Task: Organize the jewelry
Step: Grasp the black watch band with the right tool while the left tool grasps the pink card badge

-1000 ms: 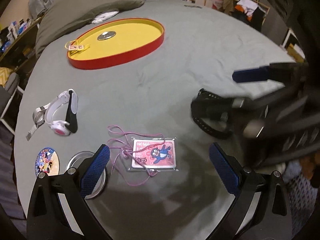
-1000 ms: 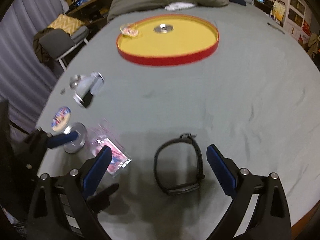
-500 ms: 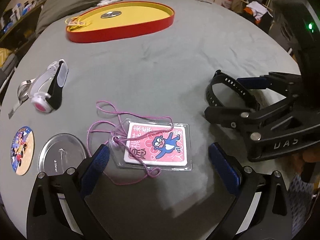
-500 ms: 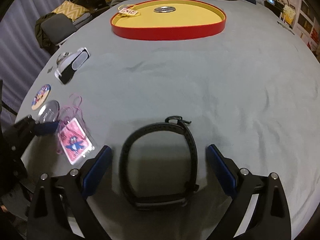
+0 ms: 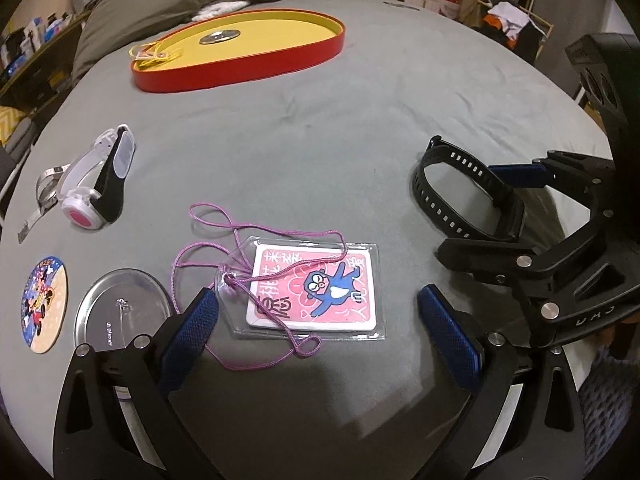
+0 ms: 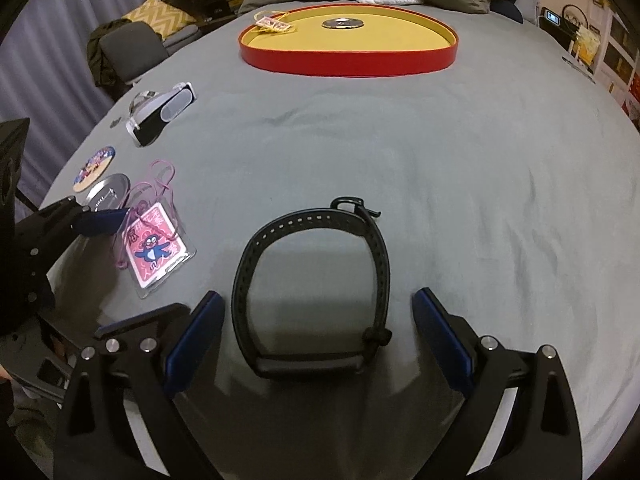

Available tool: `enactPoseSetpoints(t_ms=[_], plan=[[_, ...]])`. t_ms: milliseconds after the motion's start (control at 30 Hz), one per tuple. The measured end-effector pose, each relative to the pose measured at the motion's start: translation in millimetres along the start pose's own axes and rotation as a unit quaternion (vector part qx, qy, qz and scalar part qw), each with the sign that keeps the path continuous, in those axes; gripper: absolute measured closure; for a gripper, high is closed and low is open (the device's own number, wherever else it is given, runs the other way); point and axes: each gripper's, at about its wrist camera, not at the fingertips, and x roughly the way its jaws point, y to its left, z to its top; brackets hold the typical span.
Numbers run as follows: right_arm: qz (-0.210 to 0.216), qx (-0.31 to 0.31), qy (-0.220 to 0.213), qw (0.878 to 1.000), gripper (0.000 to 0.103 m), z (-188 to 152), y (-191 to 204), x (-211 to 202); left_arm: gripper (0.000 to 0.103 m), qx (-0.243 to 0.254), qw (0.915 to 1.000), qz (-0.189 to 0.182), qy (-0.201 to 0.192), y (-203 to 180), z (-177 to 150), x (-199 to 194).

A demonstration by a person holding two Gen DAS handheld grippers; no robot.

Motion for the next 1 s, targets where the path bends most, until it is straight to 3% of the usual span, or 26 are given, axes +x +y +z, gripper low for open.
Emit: enactPoseSetpoints(t_ms=[100,267,433,600,800,833,867,1000], plan=[[-0.002,0.003,-0.002,1.000,0.013,-1.4,0.3,-1.2,0.008,0.001,1.0000,-0.001,0.001,0.9,0.0,-1.4],[-0.013,0.002,-0.007,1.000,0.029,-6.4,-1.7,-7.9,0.023,0.001,1.0000,-0.007,-0.007,5.6,-1.2,-5.9],[-0.031,-0.008,-0.004,0.999,0.031,-10.1,2.4,-7.8,0.036,0.018,0.9998,-0.006,-0.011,3.2,-0.7,-7.8],[-0.054,-0.012,-0.005,0.998,0.042,-10.9,14.0,-8.8,0.038,0.029,0.9995,-0.002,-0.013,0.5,2.2,-7.2],[-0.070,-0.003,0.001,0.998,0.047,-8.7,19.8,-13.0,0.041,0.017,0.9997,-0.012,-0.015,4.5,7.6,-9.9],[-0.070,-0.002,0.001,0.998,0.047,-9.3,20.5,-14.3,0.045,0.015,0.9997,-0.016,-0.014,5.3,7.8,-11.0],[-0.070,-0.002,0.000,0.998,0.048,-10.6,20.9,-15.8,0.084,0.015,0.9996,-0.020,-0.012,5.2,8.0,-11.8],[-0.052,0.002,-0.002,0.999,0.048,-15.2,15.2,-20.2,0.090,0.003,0.9996,-0.028,0.004,9.3,9.4,-16.6]])
